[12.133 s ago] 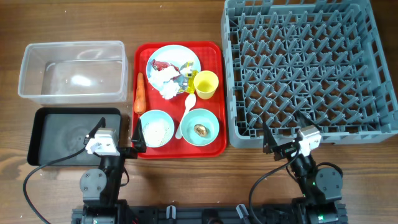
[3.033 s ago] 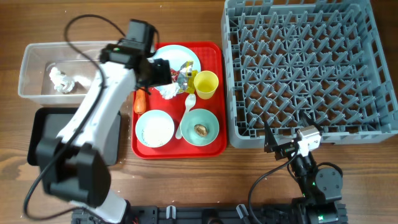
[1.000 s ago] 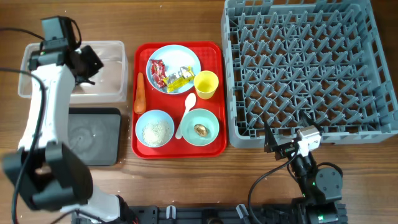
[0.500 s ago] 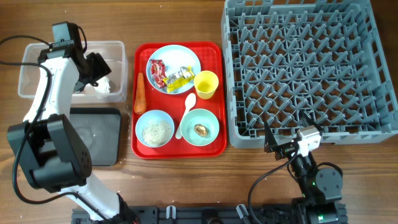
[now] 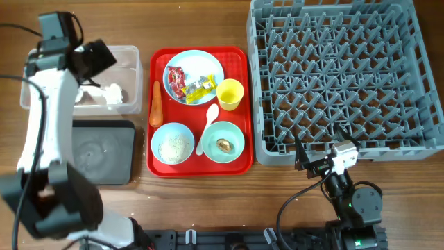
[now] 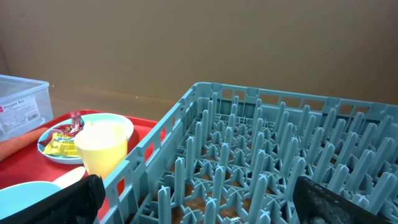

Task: Sort waste into correct bins and load items into the dishwasher rack
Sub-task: 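Carry the second tissue to the clear bin and open the gripper, then move the left gripper back to the plate and grasp the yellow-silver wrapper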

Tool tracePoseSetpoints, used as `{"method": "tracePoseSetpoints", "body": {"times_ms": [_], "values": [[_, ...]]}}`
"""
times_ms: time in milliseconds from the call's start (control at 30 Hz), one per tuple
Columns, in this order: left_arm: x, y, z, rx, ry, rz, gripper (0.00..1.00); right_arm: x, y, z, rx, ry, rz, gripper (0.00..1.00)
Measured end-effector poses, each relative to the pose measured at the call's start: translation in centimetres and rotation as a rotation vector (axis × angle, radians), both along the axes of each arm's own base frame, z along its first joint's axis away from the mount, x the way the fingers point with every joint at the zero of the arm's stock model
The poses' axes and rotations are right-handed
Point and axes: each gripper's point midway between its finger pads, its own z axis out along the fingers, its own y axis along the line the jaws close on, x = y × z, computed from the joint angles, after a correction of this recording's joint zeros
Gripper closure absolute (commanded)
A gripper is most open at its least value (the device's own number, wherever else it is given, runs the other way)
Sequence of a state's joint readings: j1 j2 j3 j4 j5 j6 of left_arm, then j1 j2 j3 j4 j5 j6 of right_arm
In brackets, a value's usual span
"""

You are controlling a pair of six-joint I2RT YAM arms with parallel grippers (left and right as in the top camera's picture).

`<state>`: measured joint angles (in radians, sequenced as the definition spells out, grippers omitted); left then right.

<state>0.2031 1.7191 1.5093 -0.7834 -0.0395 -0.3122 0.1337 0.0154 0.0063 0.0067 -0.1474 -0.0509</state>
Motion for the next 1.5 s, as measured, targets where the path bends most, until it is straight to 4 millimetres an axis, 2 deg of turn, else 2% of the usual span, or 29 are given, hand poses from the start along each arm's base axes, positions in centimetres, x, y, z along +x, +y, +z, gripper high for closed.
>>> {"method": "tracePoseSetpoints", "body": {"times_ms": [133,233,400,500,767,900,933,1000,1167,1267,1367,1500], "values": [[-0.7,-0.1,4.3,0.02,-0.099,0.0,0.1,0.0,0.0,0.0,0.0,0.0,0.0,0.0],[-1.2,-0.4,5.7,0.018,-0.129,-0.006,0.09,0.0,0.0,0.0,0.0,0.0,0.0,0.0],[-1.5,-1.5,6.3,-0.021,-0.142,-0.039,0.1,0.0,0.0,0.0,0.0,0.0,0.0,0.0],[-1.5,-2.8,6.1,-0.045,-0.134,-0.075,0.1,0.0,0.0,0.0,0.0,0.0,0.0,0.0],[-0.6,-8.2,6.4,-0.063,-0.15,-0.206,0.13,0.0,0.0,0.0,0.0,0.0,0.0,0.0],[-0.6,-10.3,6.4,-0.066,-0.149,-0.255,0.13,0.0,0.0,0.0,0.0,0.0,0.0,0.0],[-0.7,-11.8,6.4,-0.069,-0.147,-0.289,0.13,0.0,0.0,0.0,0.0,0.0,0.0,0.0],[-0.7,-13.3,6.3,-0.072,-0.143,-0.323,0.13,0.0,0.0,0.0,0.0,0.0,0.0,0.0],[-0.6,-17.1,4.2,-0.081,-0.09,-0.41,0.14,0.0,0.0,0.0,0.0,0.0,0.0,0.0],[-0.3,-18.9,1.4,-0.086,-0.02,-0.445,0.16,0.0,0.0,0.0,0.0,0.0,0.0,0.0],[0.0,-21.0,-3.1,-0.078,0.08,-0.503,0.18,0.0,0.0,0.0,0.0,0.0,0.0,0.0],[0.4,-22.9,-5.8,-0.05,0.118,-0.587,0.19,0.0,0.0,0.0,0.0,0.0,0.0,0.0]]}}
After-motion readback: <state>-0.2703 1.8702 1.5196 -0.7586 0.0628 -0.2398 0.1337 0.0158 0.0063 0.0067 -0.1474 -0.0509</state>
